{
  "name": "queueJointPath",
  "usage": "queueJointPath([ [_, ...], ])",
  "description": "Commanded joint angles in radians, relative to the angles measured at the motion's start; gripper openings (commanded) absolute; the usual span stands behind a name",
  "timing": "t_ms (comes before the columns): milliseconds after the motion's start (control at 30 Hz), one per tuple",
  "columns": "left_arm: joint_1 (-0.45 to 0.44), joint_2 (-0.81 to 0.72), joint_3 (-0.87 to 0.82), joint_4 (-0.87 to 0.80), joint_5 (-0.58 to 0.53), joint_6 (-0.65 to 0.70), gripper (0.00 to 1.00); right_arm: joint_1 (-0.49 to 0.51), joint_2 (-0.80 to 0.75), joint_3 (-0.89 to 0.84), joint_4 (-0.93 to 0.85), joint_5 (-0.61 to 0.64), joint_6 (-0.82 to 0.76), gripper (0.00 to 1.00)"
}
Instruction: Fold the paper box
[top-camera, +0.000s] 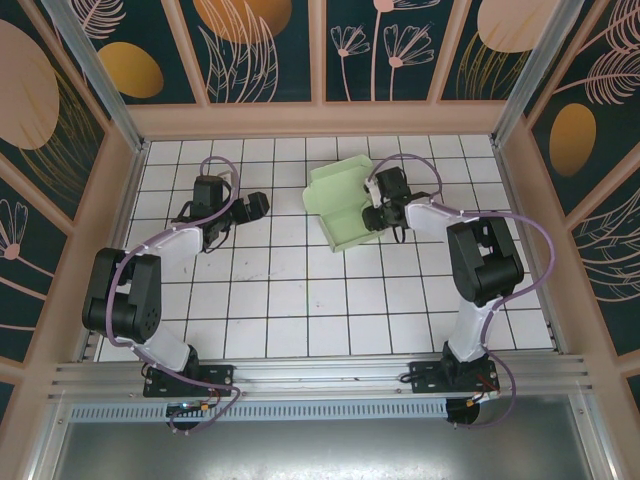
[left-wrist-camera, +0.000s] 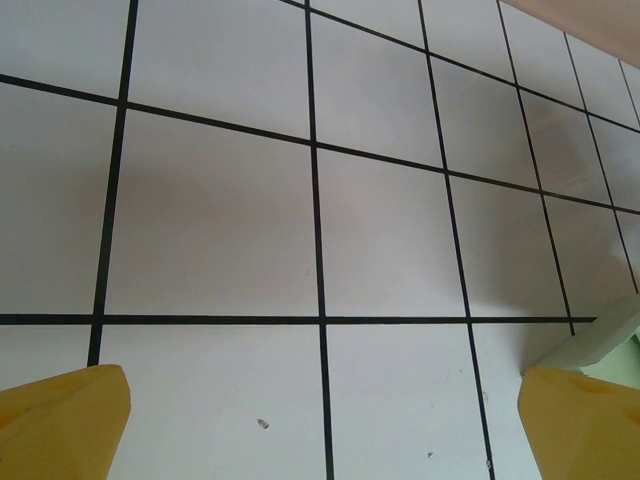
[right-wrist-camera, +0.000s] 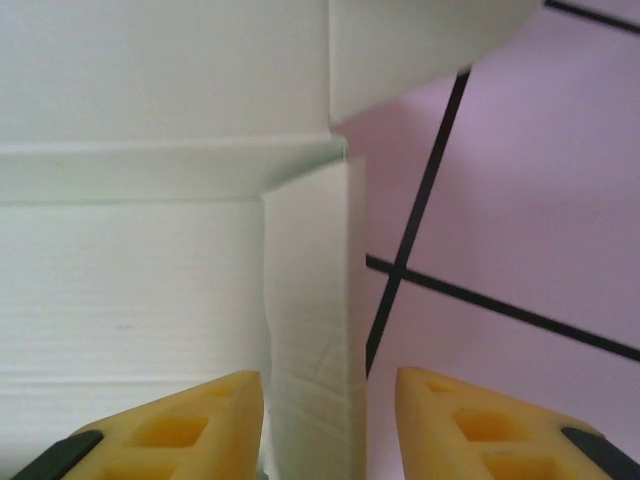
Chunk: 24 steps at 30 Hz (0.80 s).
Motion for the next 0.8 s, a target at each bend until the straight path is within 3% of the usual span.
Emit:
queueJointPath([
  [0,-0.006,-0.015,-0.014,0.024,-0.016,0.025,0.99,-0.007,0.001,0.045,-0.004,-0.036,0.007,0.4],
  [300,-0.006,-0.018,-0.018,0.024,-0.017,0.028,0.99,-0.022,0.053,0.073,-0.002,-0.058,0.014,0.35],
  [633,-0.006,0.0,-0.012,0.034,-0.002,0.018,0.99,-0.023,0.073,0.066,-0.031,-0.031,0.004,0.04],
  [767,-0.006,0.002,-0.013,0.043,0.006,0.011,0.99,-0.012,0.062,0.061,-0.027,0.015,-0.001,0.03],
])
